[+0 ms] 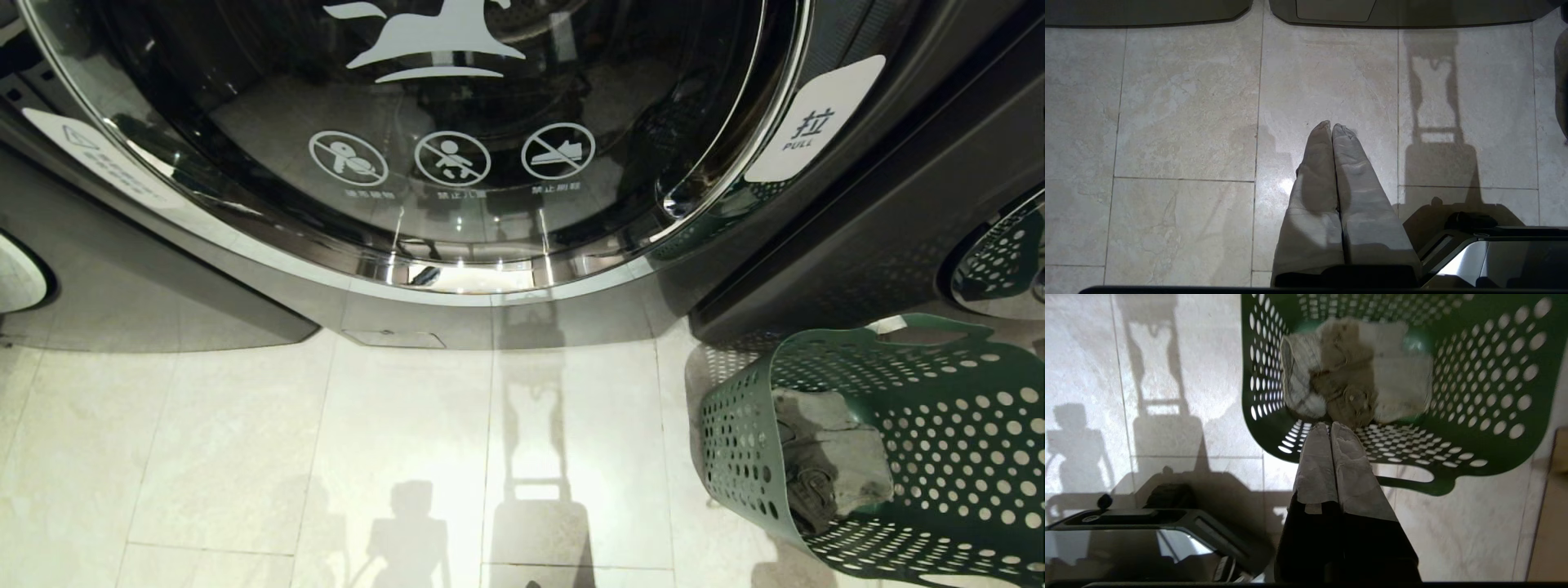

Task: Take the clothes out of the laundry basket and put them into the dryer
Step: Take the clothes out of the basket

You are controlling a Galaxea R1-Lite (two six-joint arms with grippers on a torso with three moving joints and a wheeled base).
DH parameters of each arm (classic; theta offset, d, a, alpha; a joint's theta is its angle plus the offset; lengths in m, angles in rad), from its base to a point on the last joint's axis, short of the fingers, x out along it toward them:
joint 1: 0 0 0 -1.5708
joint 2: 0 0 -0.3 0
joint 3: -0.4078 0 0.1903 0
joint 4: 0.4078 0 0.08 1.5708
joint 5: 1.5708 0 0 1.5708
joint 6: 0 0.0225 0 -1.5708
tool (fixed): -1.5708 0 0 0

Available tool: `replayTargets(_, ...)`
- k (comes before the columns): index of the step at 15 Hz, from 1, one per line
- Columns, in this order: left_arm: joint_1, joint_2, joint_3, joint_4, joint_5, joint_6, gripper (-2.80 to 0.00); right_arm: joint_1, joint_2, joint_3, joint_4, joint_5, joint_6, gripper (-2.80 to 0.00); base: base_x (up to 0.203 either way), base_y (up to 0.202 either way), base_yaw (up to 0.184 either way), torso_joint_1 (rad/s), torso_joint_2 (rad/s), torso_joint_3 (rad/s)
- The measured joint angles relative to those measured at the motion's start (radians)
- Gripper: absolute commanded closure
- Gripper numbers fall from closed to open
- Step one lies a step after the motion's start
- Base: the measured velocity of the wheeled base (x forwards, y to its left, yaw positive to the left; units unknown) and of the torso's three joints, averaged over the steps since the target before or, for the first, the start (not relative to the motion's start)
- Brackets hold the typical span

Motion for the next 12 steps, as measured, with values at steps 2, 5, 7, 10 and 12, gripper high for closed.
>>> replayTargets(2, 0.0, 0.0, 0.0, 0.0, 0.0, 0.001, 0.0, 0.0, 0.204, -0.061, 0.004, -0.021, 0.095, 0.0, 0.0, 0.0, 0.0, 0.0, 0.0, 0.0)
replayTargets(5, 0.0, 0.0, -0.001, 0.0, 0.0, 0.001, 0.0, -0.014, 0.467, -0.093, -0.056, -0.039, 0.175, 0.0, 0.0, 0.0, 0.0, 0.0, 0.0, 0.0)
replayTargets(7, 0.0, 0.0, -0.001, 0.0, 0.0, 0.001, 0.0, -0.032, 0.61, -0.076, -0.183, -0.047, 0.197, 0.0, 0.0, 0.0, 0.0, 0.0, 0.0, 0.0)
replayTargets(10, 0.0, 0.0, -0.001, 0.0, 0.0, -0.001, 0.0, -0.075, 0.769, -0.046, -0.308, -0.055, 0.209, 0.0, 0.0, 0.0, 0.0, 0.0, 0.0, 0.0)
replayTargets(12, 0.0, 0.0, -0.001, 0.0, 0.0, -0.001, 0.0, -0.099, 0.85, -0.042, -0.32, -0.055, 0.211, 0.0, 0.0, 0.0, 0.0, 0.0, 0.0, 0.0)
